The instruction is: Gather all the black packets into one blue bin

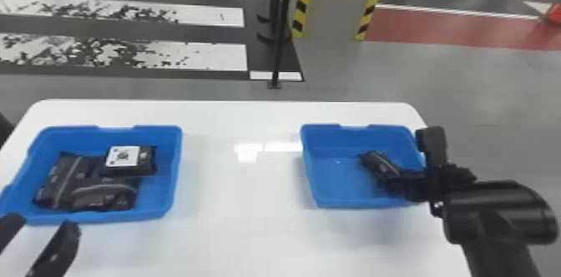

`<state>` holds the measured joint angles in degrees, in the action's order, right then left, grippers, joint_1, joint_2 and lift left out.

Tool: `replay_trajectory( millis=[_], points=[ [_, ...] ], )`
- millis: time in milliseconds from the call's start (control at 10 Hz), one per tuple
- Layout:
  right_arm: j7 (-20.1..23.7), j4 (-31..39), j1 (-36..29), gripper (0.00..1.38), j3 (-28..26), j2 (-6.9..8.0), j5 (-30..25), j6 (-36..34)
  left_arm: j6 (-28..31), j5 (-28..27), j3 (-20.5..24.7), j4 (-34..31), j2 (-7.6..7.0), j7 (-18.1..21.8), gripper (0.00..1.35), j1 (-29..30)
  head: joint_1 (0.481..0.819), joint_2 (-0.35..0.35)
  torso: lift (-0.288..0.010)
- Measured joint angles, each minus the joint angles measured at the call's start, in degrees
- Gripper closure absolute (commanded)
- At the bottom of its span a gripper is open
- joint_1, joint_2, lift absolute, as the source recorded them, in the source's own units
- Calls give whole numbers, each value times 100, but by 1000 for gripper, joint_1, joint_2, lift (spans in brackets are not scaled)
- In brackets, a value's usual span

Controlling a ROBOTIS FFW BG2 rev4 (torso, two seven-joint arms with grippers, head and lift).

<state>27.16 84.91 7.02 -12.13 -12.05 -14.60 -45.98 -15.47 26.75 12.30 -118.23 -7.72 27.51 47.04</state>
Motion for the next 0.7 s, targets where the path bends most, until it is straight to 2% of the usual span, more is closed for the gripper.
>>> replay_trajectory(
  millis=[100, 500, 700],
  points=[
    [-38, 58, 0, 1276, -32, 13, -12, 53, 1, 14, -11, 9, -4, 0, 355, -6, 695, -177, -110],
    [-54, 175, -143, 1276, -179, 60, -93, 367, 73, 73, -41, 18, -29, 64, 355, -52, 695, -191, -110],
    [-53, 1181, -651, 1276, -277, 117, -243, 495, 99, 161, -66, 19, -71, 140, 354, -79, 695, -199, -110]
  ],
)
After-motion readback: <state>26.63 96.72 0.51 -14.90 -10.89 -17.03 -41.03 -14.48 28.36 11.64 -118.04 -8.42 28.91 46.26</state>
